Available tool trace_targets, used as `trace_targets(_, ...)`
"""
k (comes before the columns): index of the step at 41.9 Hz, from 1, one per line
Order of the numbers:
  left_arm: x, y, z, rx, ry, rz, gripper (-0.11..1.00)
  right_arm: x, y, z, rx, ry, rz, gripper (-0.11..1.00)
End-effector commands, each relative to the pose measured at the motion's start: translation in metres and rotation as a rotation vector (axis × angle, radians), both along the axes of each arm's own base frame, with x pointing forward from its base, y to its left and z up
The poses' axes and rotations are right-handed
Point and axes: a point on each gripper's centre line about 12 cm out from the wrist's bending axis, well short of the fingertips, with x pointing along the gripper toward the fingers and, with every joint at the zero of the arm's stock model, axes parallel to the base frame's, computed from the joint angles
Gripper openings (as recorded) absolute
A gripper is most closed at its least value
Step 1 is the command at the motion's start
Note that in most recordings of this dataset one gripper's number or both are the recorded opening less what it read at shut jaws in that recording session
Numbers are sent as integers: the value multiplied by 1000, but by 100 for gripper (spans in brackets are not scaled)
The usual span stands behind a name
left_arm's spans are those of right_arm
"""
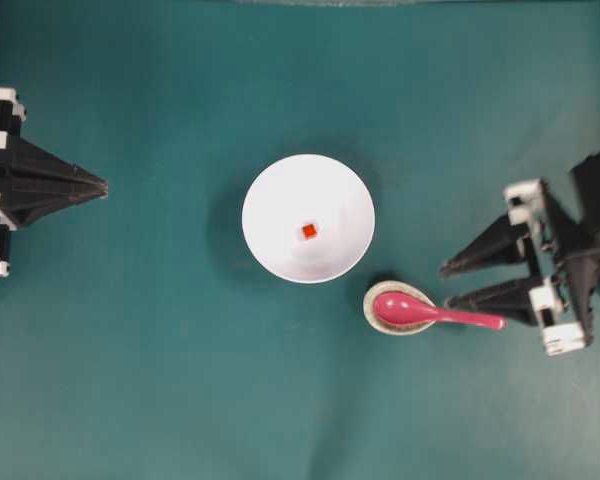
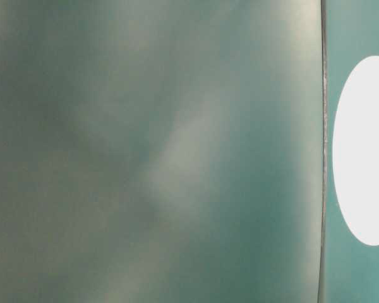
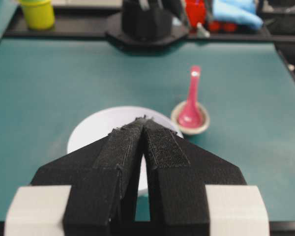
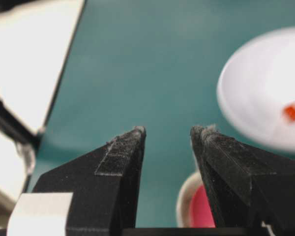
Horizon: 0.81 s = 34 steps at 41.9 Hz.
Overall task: Grip the spoon and scoop the red block from the bowl with right arm.
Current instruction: 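Move the right gripper left toward the pink spoon handle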
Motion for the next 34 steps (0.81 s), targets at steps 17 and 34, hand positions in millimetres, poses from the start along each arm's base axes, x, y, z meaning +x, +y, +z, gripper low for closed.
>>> trace_targets(17,2,0,6,0,5,-1,0,-8,33,-72,33,71,-80,49)
trace_targets(34,2,0,-1,-2,46,-1,0,-20,22,-97,-120,133,-125,49)
